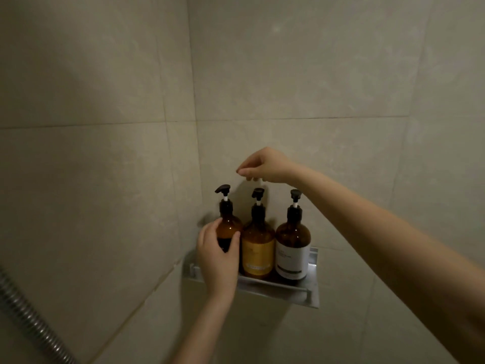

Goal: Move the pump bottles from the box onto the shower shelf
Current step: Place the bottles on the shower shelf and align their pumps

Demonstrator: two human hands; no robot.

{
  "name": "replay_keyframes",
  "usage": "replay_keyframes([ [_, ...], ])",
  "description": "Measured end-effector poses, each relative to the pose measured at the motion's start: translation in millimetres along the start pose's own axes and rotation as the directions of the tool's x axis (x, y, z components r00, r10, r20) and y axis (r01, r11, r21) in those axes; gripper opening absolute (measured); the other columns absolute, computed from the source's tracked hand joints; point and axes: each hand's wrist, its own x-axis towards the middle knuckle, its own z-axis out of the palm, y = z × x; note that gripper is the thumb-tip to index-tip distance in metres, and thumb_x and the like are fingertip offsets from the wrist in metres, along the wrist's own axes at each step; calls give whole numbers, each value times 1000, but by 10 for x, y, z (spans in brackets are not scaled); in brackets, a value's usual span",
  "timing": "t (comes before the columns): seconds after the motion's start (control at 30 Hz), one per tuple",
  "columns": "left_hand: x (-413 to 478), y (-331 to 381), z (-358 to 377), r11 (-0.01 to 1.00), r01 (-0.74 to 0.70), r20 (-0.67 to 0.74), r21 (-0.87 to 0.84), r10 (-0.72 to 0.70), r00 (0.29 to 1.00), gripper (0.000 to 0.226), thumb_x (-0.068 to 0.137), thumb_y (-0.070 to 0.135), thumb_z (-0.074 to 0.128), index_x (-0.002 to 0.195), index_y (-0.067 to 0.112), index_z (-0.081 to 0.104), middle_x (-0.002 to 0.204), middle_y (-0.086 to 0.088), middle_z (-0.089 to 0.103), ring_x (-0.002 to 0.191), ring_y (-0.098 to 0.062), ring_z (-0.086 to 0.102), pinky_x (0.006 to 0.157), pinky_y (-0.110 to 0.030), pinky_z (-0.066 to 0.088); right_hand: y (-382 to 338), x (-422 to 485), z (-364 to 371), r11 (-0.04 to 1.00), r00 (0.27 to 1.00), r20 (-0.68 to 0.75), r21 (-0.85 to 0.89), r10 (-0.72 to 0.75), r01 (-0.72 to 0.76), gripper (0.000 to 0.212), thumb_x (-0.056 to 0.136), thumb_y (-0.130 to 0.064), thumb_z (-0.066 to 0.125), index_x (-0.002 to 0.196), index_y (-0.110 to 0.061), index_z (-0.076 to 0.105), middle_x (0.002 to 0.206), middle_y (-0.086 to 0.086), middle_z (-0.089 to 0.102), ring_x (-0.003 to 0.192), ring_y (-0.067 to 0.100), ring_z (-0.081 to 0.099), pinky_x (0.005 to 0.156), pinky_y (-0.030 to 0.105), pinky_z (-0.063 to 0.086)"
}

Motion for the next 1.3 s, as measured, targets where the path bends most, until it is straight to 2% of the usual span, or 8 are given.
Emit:
replay_keyframes([
  [0.1, 106, -84, -42, 997, 64, 10, 40, -64, 998, 51, 74, 39, 68, 121, 31, 52, 111, 23, 48, 104, 0, 51, 82, -18, 41, -166, 216, 132, 998, 995, 82, -36, 51, -48, 36, 91, -35, 54, 115, -11, 63, 86, 0, 66, 72, 8, 61, 58, 17, 47],
  [0.3, 141, -223, -72, 989, 143, 111, 25, -145, 983, 52, 73, 28, 74, 116, 44, 49, 106, 24, 57, 102, 0, 55, 85, -25, 47, -285, 506, 400, 967, 955, 204, -183, 214, -178, 42, 89, -41, 55, 106, -4, 66, 81, 7, 64, 71, 18, 58, 59, 22, 47],
  [0.53, 197, -273, -90, 982, 186, 148, -25, -180, 972, 54, 72, 21, 76, 121, 29, 56, 114, 11, 66, 109, -6, 59, 94, -36, 51, -185, 545, 361, 971, 904, 355, -50, 238, -236, 34, 87, -38, 60, 107, -13, 70, 85, 3, 60, 68, 13, 51, 73, 26, 52],
  [0.7, 214, -291, -82, 980, 199, 154, -27, -192, 969, 56, 72, 21, 76, 124, 28, 54, 118, 7, 65, 112, -11, 59, 95, -38, 50, -161, 555, 397, 978, 935, 291, -111, 200, -175, 40, 88, -44, 56, 107, -11, 68, 75, -2, 61, 62, 11, 53, 56, 19, 48],
  [0.97, 84, -156, -90, 994, 105, 51, 17, -106, 993, 66, 71, 40, 72, 130, 38, 43, 129, 15, 53, 118, -4, 48, 93, -29, 44, -1, 272, -76, 987, 987, 70, 67, 145, -149, 35, 90, -45, 51, 103, -17, 67, 81, -1, 67, 75, 13, 63, 61, 21, 49],
  [1.07, 45, -46, -52, 996, 86, 42, 18, -87, 995, 58, 74, 35, 71, 127, 34, 48, 126, 12, 54, 114, -4, 48, 89, -24, 41, 128, 72, -217, 978, 964, 178, 23, 198, -205, 26, 84, -46, 59, 91, -22, 69, 81, -2, 67, 73, 12, 62, 61, 21, 48],
  [1.17, -61, 96, -9, 1000, 18, -98, 23, -15, 995, 38, 80, 31, 65, 117, 31, 54, 119, 9, 56, 109, -7, 53, 91, -35, 50, 198, -28, -206, 970, 952, 188, -16, 242, -244, 31, 83, -49, 58, 90, -21, 69, 79, -3, 65, 72, 12, 59, 63, 23, 48],
  [1.3, -325, 439, 205, 999, -19, 251, -28, 25, 968, 35, 77, 43, 59, 107, 57, 47, 108, 33, 49, 97, 7, 56, 79, -23, 56, 304, -176, -311, 958, 956, 62, -19, 288, -287, 32, 84, -50, 58, 89, -21, 70, 75, -3, 62, 70, 13, 56, 62, 23, 46],
])
